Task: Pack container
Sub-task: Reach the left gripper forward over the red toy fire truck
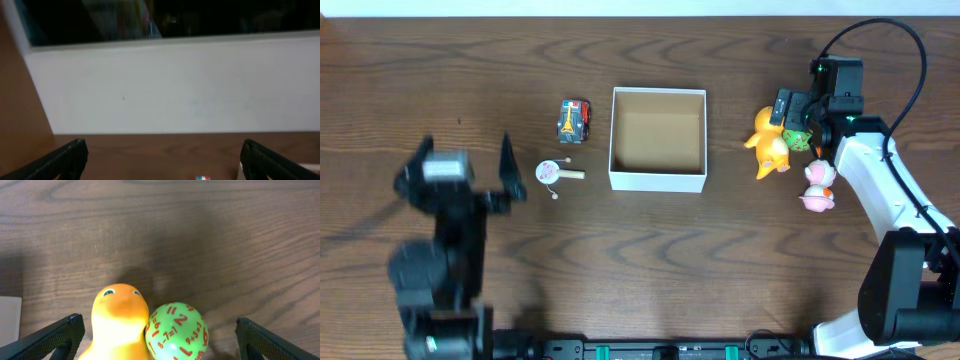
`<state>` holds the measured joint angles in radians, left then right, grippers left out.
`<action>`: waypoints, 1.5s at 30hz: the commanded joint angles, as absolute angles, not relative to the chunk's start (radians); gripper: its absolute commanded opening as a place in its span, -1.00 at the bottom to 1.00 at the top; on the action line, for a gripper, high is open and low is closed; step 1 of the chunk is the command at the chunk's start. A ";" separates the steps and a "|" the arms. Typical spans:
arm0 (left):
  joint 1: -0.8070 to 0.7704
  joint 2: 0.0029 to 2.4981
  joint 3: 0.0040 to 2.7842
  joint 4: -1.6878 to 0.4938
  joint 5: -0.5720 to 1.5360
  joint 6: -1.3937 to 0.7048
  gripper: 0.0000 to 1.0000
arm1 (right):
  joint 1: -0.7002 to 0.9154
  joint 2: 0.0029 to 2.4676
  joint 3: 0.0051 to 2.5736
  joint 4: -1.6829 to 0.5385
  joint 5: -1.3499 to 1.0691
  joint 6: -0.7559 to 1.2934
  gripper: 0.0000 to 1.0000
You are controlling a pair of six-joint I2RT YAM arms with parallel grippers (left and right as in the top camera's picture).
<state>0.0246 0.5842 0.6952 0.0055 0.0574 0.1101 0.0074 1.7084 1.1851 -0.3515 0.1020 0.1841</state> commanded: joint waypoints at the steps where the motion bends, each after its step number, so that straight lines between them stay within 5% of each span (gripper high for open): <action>1: 0.030 0.817 0.876 -0.039 0.068 0.131 0.96 | 0.001 1.710 1.206 -0.352 0.109 0.201 0.99; 10: 0.030 1.290 1.190 0.019 0.157 0.127 0.96 | 0.001 1.710 1.206 -0.352 0.108 0.201 0.98; 22: 0.025 1.371 1.190 0.481 0.490 0.115 0.96 | 0.001 1.710 1.206 -0.352 0.108 0.201 0.98; 27: 0.025 1.370 1.190 0.426 0.451 0.059 0.96 | 0.001 1.710 1.206 -0.352 0.108 0.201 0.99; 38: 0.025 1.379 1.190 -0.009 -0.019 -0.267 0.96 | 0.001 1.710 1.206 -0.352 0.108 0.201 0.99; 45: -0.012 1.438 1.190 -0.094 0.018 -0.301 0.96 | 0.001 1.710 1.206 -0.352 0.108 0.201 0.98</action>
<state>0.0124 1.4025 1.1740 -0.0860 0.0410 -0.2703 0.0074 1.7084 1.1866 -0.3511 0.1024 0.1841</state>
